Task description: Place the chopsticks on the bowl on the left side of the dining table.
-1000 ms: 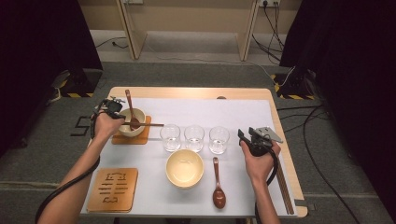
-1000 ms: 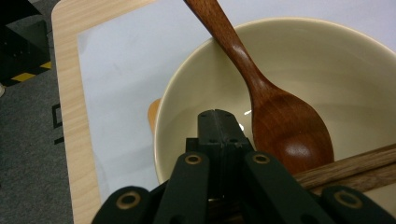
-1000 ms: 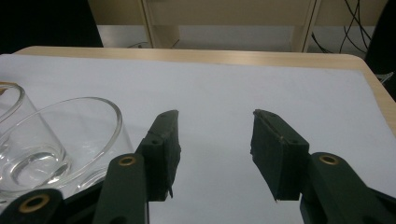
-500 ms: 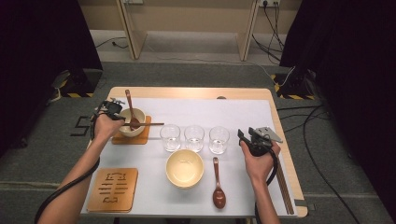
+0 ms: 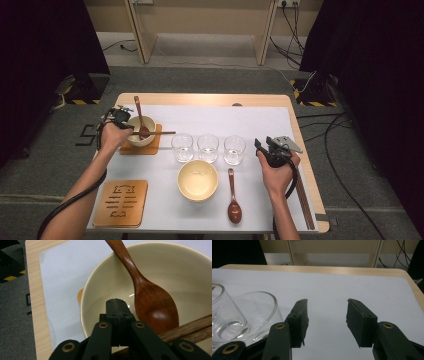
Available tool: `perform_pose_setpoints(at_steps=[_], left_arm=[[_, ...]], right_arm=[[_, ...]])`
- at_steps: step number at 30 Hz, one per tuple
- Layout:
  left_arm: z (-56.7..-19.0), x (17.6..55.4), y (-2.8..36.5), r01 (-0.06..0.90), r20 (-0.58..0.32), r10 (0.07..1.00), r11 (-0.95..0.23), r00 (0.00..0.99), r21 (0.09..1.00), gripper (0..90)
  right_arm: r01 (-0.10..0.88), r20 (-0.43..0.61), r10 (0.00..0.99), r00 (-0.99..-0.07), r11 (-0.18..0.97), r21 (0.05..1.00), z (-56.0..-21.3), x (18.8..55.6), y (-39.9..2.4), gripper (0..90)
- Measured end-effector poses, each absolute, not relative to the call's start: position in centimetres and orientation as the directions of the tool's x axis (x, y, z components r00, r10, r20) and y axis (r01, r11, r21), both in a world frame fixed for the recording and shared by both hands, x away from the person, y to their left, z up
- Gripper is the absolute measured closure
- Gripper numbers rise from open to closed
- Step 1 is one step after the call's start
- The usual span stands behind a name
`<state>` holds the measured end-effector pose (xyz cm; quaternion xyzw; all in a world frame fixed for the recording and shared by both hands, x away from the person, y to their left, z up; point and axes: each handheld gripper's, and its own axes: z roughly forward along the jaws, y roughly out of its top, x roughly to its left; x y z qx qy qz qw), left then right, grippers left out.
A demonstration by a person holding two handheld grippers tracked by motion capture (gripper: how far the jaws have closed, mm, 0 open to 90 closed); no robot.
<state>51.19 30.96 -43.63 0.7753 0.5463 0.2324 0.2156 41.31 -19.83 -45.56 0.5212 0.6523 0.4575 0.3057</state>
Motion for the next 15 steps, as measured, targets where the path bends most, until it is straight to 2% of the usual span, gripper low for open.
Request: perform_pose_setpoints(at_steps=[15], left_arm=[[-43.72, 50.98, 31.12, 0.746, 0.11, 0.955, -0.285, 0.276, 0.602, 88.9]], right_arm=[[0.399, 0.078, 0.96, -0.267, 0.036, 0.916, -45.55, 41.3, -19.91, 51.9]])
